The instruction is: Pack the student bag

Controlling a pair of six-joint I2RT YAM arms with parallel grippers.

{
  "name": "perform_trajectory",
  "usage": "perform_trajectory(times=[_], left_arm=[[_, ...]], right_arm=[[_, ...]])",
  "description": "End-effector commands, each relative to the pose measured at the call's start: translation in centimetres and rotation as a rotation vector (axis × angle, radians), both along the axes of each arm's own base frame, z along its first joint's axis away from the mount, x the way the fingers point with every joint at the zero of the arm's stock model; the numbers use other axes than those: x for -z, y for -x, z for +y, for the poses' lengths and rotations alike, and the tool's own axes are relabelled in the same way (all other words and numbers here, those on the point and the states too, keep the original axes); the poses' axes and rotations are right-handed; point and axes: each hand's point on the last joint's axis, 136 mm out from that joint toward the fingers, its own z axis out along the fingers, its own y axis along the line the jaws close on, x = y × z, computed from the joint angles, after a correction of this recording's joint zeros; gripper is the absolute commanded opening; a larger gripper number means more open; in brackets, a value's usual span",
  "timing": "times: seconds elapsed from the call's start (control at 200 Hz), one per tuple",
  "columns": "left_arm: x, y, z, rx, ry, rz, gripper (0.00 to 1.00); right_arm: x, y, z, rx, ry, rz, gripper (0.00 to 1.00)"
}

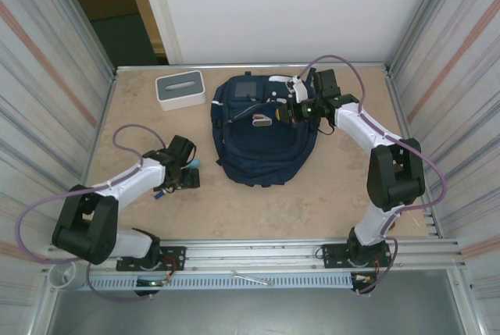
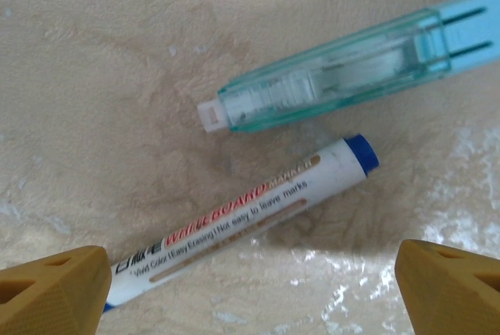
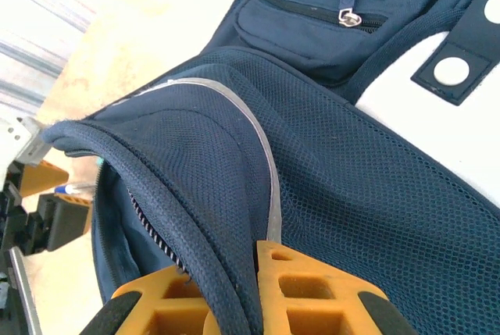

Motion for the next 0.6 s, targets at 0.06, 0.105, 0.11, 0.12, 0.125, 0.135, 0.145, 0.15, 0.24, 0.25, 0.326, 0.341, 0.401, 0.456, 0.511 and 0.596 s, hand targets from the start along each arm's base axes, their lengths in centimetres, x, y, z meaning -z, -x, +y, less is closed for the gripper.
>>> perform_trajectory(times=[0.06, 0.105, 0.11, 0.12, 0.125, 0.135, 0.145, 0.15, 0.24, 0.25, 0.326, 0.341, 0.401, 0.456, 0.511, 0.596], left_arm=[[-0.1, -1.4, -0.4, -0.009, 0.024, -0.022, 0.93], [0.2, -1.3, -0.4, -0.009, 0.025, -0.014, 0.93], [0.2, -1.3, -0.4, -0.008, 0.024, -0.013, 0.93], [0.2, -1.3, -0.5, -0.009, 0.025, -0.012, 0.93], [0.2, -1.3, -0.5, -0.009, 0.027, -0.011, 0.93], [0.3, -1.3, -0.5, -0.007, 0.027, -0.010, 0.93], [0.4, -1.2, -0.5, -0.008, 0.028, -0.010, 0.93], [0.4, -1.2, -0.5, -0.008, 0.028, -0.008, 0.93], [0.9, -1.0, -0.6, -0.008, 0.041, -0.008, 0.91], [1.0, -1.0, -0.6, -0.007, 0.042, -0.008, 0.90], [1.3, -0.7, -0.8, -0.003, 0.049, 0.006, 0.86], [1.3, -0.7, -0.8, -0.003, 0.049, 0.006, 0.86], [1.3, -0.6, -0.7, -0.004, 0.051, 0.002, 0.84], [1.3, -0.5, -0.8, -0.003, 0.059, -0.005, 0.80], [1.4, -0.4, -0.8, -0.002, 0.065, -0.005, 0.76], [1.7, -0.2, -1.1, 0.004, 0.076, 0.008, 0.71]], right_arm=[[-1.6, -0.4, 0.3, -0.004, -0.055, -0.041, 0.00], [-1.7, -0.3, 0.3, -0.006, -0.056, -0.041, 0.00], [-1.7, -0.2, 0.4, -0.007, -0.057, -0.039, 0.00], [-1.7, -0.2, 0.4, -0.006, -0.056, -0.040, 0.00], [-1.7, -0.2, 0.3, -0.006, -0.056, -0.041, 0.00], [-1.7, -0.2, 0.3, -0.006, -0.056, -0.040, 0.00], [-1.7, -0.2, 0.3, -0.005, -0.056, -0.041, 0.00], [-1.7, -0.2, 0.3, -0.004, -0.056, -0.040, 0.00], [-2.0, 0.0, 0.2, -0.003, -0.058, -0.046, 0.00], [-2.1, 0.0, 0.2, -0.004, -0.059, -0.047, 0.00], [-2.2, 0.1, 0.2, -0.003, -0.060, -0.048, 0.00], [-2.2, 0.1, 0.2, -0.003, -0.060, -0.049, 0.00], [-2.3, 0.2, 0.3, -0.006, -0.065, -0.049, 0.00], [-2.3, 0.2, 0.3, -0.006, -0.068, -0.048, 0.00], [-2.2, 0.3, 0.3, -0.006, -0.070, -0.041, 0.00], [-2.2, 0.3, 0.5, -0.009, -0.072, -0.039, 0.00]])
